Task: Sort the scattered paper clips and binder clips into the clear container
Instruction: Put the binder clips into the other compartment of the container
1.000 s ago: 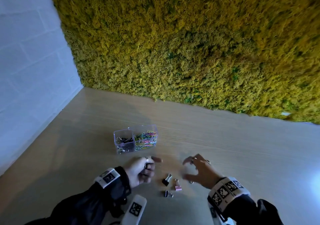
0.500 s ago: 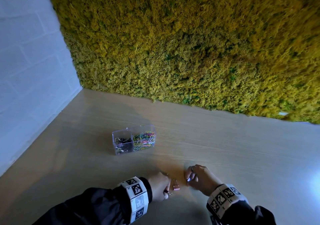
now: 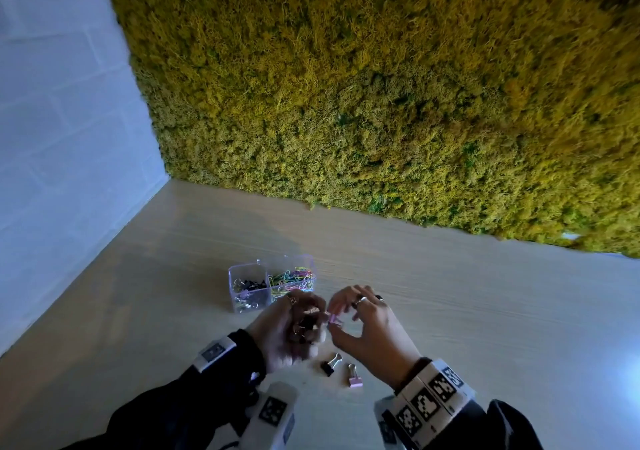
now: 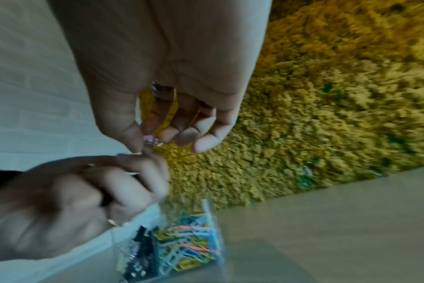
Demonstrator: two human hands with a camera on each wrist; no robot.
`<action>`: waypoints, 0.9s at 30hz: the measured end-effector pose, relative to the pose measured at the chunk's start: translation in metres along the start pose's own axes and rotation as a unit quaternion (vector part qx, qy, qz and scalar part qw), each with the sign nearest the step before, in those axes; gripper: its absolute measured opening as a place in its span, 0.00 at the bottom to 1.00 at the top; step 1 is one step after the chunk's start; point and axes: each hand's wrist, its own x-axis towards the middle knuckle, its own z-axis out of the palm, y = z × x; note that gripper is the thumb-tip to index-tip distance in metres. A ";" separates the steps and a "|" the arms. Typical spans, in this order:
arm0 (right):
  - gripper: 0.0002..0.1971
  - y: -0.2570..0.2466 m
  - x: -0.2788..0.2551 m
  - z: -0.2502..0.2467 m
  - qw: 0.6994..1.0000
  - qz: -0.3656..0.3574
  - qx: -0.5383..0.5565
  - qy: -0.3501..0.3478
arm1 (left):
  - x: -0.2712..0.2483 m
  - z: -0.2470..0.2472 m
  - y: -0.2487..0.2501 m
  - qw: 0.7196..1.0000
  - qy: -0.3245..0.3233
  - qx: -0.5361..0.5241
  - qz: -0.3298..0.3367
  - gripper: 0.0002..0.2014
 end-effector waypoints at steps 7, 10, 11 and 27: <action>0.25 -0.020 0.041 0.018 0.995 -0.028 -0.070 -0.061 | 0.005 -0.015 0.008 0.985 0.052 -0.163 0.025 0.13; 0.25 -0.011 0.064 0.019 0.996 -0.029 -0.039 -0.078 | -0.001 -0.028 0.016 0.976 0.085 -0.194 0.042 0.10; 0.22 -0.006 0.072 0.021 0.995 -0.021 -0.053 -0.082 | -0.002 -0.033 0.020 0.974 0.088 -0.204 0.052 0.10; 0.33 0.018 0.118 0.052 0.923 0.067 -0.228 -0.301 | -0.015 -0.080 0.060 0.953 0.072 -0.285 0.067 0.18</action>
